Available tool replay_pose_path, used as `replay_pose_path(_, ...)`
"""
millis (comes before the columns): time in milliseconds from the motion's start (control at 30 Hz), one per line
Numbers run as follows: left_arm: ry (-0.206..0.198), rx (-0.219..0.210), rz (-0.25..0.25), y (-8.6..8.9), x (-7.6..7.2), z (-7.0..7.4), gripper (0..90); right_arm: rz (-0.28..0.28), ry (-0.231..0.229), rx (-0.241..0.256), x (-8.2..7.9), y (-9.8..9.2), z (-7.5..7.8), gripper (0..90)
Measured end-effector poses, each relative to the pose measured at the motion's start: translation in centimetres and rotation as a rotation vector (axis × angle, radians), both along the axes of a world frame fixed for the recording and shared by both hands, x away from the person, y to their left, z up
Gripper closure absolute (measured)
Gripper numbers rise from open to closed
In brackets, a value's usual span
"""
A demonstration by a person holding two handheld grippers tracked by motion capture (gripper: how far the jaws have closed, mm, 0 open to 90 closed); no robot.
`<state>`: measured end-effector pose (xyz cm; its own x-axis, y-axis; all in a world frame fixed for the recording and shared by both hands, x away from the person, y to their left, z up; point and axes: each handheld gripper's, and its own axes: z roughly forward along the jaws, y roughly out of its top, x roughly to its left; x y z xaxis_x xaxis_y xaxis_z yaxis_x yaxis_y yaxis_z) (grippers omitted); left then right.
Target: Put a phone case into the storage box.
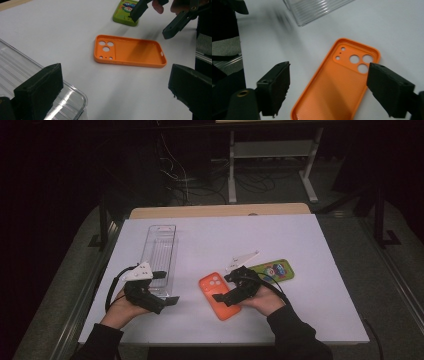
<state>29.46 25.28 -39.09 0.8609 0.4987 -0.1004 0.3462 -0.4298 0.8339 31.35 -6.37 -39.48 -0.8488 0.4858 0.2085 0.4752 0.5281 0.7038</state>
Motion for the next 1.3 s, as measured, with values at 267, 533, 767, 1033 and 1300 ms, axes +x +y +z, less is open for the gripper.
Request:
replay_pose_path(267, -0.002, -0.007, 0.000, 0.1, 0.0, 0.1, 0.0, 0.025, 0.015, -0.029, -0.2, 1.3, -0.5, 32.8)
replay_pose_path(533, 0.001, -0.001, -0.001, 0.1, 0.0, 0.1, 0.0, 0.094, 0.062, -0.047, -1.0, 2.9, -0.8, 57.0)
replay_pose_path(767, 0.004, 0.000, -0.001, 0.0, -0.1, 0.1, 0.0, 0.172, 0.047, -0.082, -1.3, 3.8, -1.7, 71.2)
replay_pose_path(1033, 0.003, -0.007, 0.001, -0.1, -0.1, 0.0, 0.0, 0.234, 0.081, -0.096, -1.7, 4.9, -2.5, 87.5)
replay_pose_path(1300, 0.004, -0.007, 0.000, -0.1, 0.0, 0.0, 0.0, 0.243, 0.102, -0.165, -2.0, 5.4, -3.3, 87.9)
